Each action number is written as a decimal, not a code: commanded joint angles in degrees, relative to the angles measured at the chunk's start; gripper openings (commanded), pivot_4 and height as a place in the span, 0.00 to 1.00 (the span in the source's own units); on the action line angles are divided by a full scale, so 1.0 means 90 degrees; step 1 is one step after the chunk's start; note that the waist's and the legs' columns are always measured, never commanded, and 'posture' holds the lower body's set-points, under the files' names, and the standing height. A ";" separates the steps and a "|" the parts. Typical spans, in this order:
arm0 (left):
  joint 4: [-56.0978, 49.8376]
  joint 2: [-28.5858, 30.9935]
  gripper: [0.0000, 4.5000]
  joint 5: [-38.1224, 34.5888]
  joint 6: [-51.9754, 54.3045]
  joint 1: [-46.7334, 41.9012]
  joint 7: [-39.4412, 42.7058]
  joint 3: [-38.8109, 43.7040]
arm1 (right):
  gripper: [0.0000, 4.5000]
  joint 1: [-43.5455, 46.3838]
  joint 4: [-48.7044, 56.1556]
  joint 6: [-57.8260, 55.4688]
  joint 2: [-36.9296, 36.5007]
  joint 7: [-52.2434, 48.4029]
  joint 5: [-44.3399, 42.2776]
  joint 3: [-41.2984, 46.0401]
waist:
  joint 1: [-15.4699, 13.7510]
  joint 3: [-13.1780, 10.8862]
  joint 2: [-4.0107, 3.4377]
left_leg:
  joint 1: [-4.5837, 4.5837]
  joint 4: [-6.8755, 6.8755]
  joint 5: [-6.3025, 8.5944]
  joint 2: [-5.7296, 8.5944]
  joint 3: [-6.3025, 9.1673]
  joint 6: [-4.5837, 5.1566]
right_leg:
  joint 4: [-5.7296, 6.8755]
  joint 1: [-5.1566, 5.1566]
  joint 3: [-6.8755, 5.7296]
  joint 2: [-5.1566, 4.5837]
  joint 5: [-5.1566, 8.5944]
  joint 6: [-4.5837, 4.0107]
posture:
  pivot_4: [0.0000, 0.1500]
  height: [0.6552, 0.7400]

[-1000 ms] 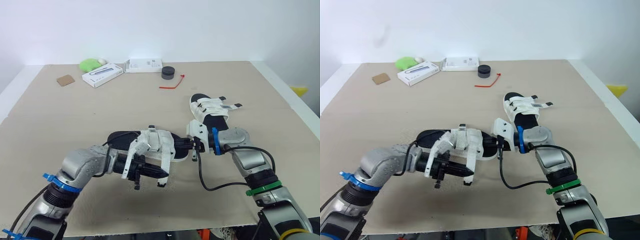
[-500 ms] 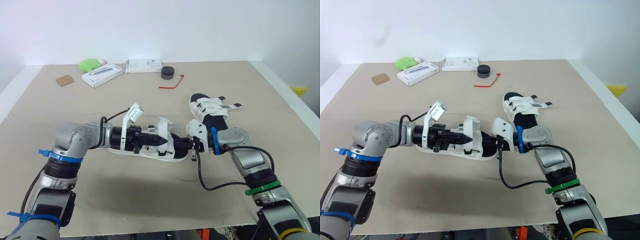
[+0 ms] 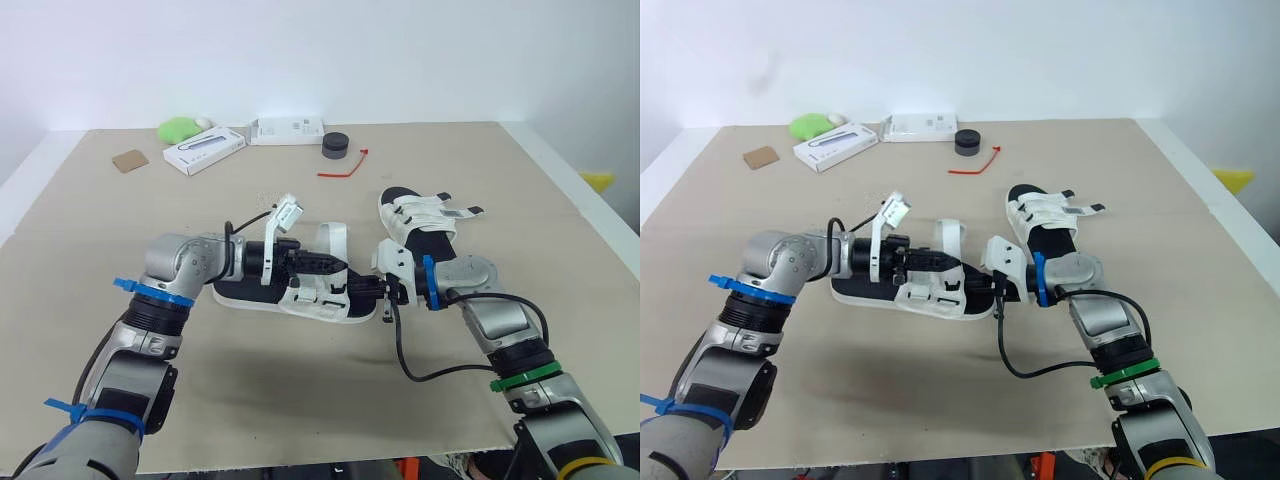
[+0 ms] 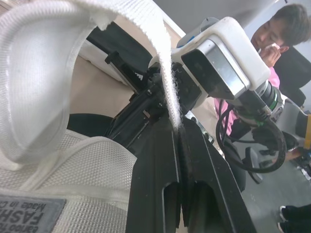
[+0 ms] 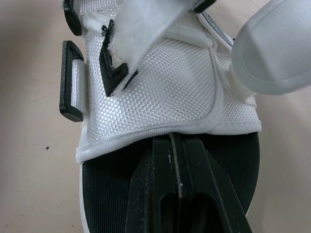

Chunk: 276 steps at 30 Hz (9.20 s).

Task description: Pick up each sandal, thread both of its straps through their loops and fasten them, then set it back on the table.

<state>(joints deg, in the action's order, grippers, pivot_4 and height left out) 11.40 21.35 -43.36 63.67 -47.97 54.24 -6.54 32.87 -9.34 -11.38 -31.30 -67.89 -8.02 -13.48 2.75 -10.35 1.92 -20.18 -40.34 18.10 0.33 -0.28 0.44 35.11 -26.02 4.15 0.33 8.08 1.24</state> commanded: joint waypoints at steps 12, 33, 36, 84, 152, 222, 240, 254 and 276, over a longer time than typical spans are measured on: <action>-0.0582 0.0112 0.02 -0.0072 0.0508 0.0230 0.0136 -0.0034 | 0.00 0.0002 0.0122 0.0023 -0.0021 -0.0007 -0.0001 -0.0038 | 0.0000 0.0000 0.0000 | 0.0001 0.0000 0.0000 -0.0001 0.0001 0.0000 | 0.0001 0.0000 0.0001 -0.0001 0.0000 0.0001 | 1.00 1.00; -0.0588 0.0029 0.02 -0.0149 0.0835 0.0117 0.0004 0.0228 | 0.00 -0.0031 0.0153 0.0024 -0.0041 0.0003 0.0019 -0.0045 | -0.0001 0.0000 0.0000 | 0.0001 0.0000 0.0000 -0.0001 0.0001 0.0000 | 0.0001 0.0001 0.0000 0.0000 0.0000 0.0001 | 1.00 1.00; -0.0598 0.0022 0.02 -0.0155 0.0849 0.0113 -0.0019 0.0244 | 0.00 -0.0027 0.0151 0.0019 -0.0045 0.0003 0.0024 -0.0045 | -0.0001 0.0000 0.0000 | 0.0001 0.0000 0.0000 0.0000 0.0001 0.0000 | 0.0001 0.0001 0.0001 0.0000 0.0000 0.0001 | 1.00 1.00; -0.0357 0.0352 0.02 0.1255 -0.0866 0.0425 0.0473 -0.0847 | 0.00 -0.0006 0.0102 0.0055 -0.0052 -0.0036 0.0064 -0.0060 | -0.0002 0.0000 0.0000 | 0.0003 0.0000 0.0000 0.0001 0.0000 0.0000 | 0.0001 0.0003 0.0001 -0.0001 0.0000 0.0002 | 1.00 1.00; -0.1516 0.0570 0.00 0.1016 -0.0895 0.0503 0.0833 -0.0641 | 0.00 0.0079 -0.0069 0.0192 0.0026 -0.0060 0.0146 -0.0058 | 0.0008 0.0000 0.0000 | 0.0007 -0.0002 -0.0002 -0.0011 -0.0006 0.0002 | 0.0000 0.0002 0.0009 0.0018 -0.0008 0.0000 | 1.00 1.00; -0.1795 0.0736 0.18 0.1912 -0.2547 0.1233 0.1280 -0.0990 | 0.00 0.0251 -0.0306 0.0330 0.0092 -0.0155 0.0231 -0.0083 | 0.0008 0.0000 0.0000 | 0.0004 -0.0002 -0.0002 -0.0021 -0.0012 0.0003 | 0.0002 0.0004 0.0012 0.0031 -0.0010 -0.0006 | 1.00 1.00; -0.3446 0.2444 0.63 -0.0120 -0.1067 0.1355 0.2112 0.0371 | 0.00 0.0219 -0.0284 0.0362 0.0052 -0.0198 0.0229 -0.0061 | 0.0012 0.0000 0.0000 | 0.0002 -0.0002 -0.0001 -0.0025 -0.0019 0.0004 | 0.0002 -0.0013 0.0014 0.0030 -0.0009 -0.0006 | 1.00 1.00; -0.3839 0.1944 0.63 0.1080 -0.2595 0.3284 0.0814 -0.0204 | 0.00 0.0210 -0.0267 0.0383 0.0078 -0.0216 0.0234 -0.0086 | -0.0007 0.0000 0.0000 | 0.0006 -0.0003 -0.0003 -0.0023 -0.0021 0.0002 | 0.0003 -0.0011 0.0013 0.0029 -0.0009 -0.0013 | 1.00 1.00; -0.3452 0.1148 0.63 0.1457 -0.2523 0.3222 0.0136 -0.0829 | 0.00 0.0243 -0.0271 0.0349 0.0092 -0.0201 0.0243 -0.0078 | -0.0004 0.0000 0.0000 | 0.0004 -0.0002 -0.0002 -0.0023 -0.0021 0.0002 | 0.0001 -0.0009 0.0014 0.0027 -0.0012 -0.0010 | 1.00 1.00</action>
<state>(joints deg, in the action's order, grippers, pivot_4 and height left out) -19.84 32.32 -30.26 41.30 -17.52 55.33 -13.68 34.55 -12.21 -8.21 -30.26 -69.75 -5.99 -13.81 2.71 -10.35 1.92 -20.15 -40.36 18.08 0.12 -0.47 0.46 35.12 -26.11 4.28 0.57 7.97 1.15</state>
